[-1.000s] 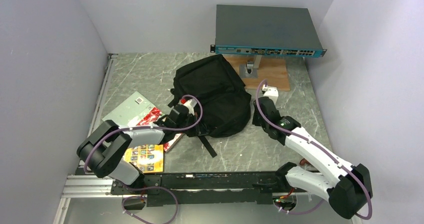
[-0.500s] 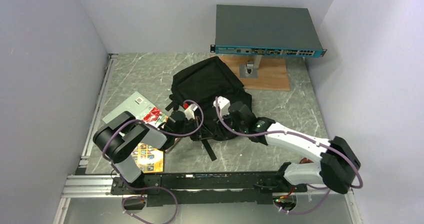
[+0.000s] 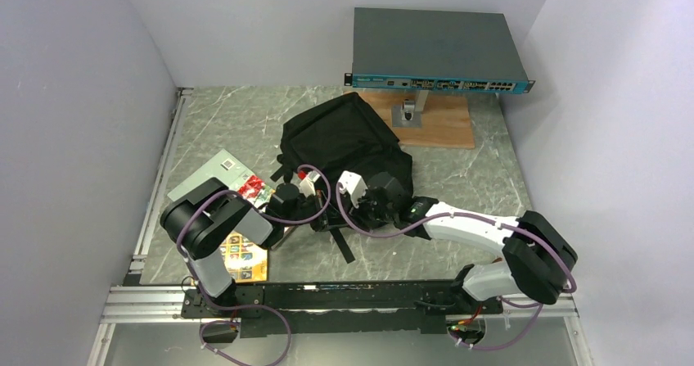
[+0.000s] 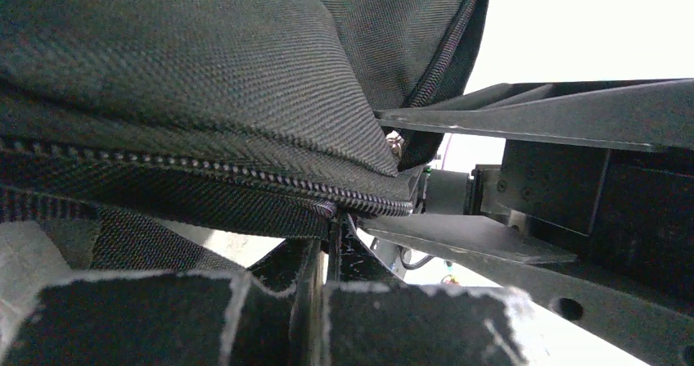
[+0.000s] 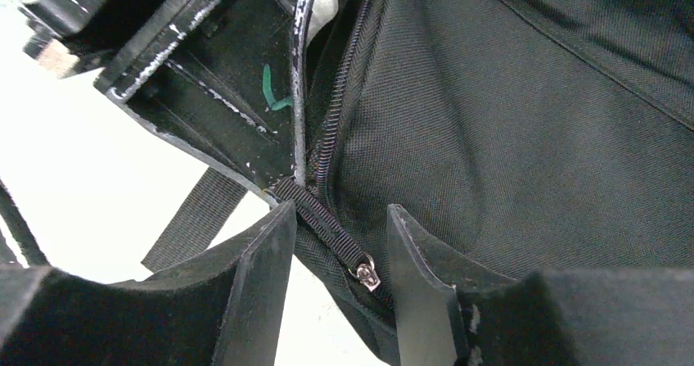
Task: Pack the student bag
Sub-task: Unzip the student bag at the center of the board.
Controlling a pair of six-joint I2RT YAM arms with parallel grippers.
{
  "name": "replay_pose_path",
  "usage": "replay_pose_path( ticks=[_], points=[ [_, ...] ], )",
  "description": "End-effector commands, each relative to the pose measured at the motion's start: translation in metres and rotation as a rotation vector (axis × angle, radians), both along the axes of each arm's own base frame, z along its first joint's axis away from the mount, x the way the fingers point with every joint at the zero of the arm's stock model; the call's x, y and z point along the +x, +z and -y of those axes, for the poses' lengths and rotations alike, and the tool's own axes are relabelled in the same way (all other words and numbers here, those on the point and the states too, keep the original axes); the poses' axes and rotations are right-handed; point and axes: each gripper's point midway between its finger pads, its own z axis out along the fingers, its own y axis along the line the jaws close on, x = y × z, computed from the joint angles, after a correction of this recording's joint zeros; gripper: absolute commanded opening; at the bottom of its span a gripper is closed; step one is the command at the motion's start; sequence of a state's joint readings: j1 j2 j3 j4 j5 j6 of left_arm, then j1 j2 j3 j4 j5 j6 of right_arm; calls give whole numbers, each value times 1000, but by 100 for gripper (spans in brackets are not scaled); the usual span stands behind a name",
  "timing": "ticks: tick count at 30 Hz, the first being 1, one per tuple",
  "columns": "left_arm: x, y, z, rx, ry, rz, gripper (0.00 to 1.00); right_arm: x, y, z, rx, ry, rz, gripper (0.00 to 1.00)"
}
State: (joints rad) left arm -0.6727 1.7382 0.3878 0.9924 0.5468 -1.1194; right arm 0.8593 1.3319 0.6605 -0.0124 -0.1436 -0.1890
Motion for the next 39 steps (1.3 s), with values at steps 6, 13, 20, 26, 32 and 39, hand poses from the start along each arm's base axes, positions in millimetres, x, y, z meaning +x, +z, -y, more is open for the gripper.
replay_pose_path(
  ticks=[6,13,20,26,32,39],
  points=[
    [-4,13,4,-43,-46,31,0,11,10,-11,28,35,92,52],
    [-2,15,5,-40,-47,35,0,10,3,-18,22,64,69,55],
    [-2,16,3,-31,-39,44,0,6,-9,-24,17,82,4,50],
    [-2,16,1,-23,-32,50,0,4,-19,-29,13,80,-47,16],
    [-3,14,-1,-5,-27,52,0,26,12,-23,92,-74,54,0],
    [-3,2,-7,47,-4,19,0,76,85,37,319,-621,184,0]
  ],
)
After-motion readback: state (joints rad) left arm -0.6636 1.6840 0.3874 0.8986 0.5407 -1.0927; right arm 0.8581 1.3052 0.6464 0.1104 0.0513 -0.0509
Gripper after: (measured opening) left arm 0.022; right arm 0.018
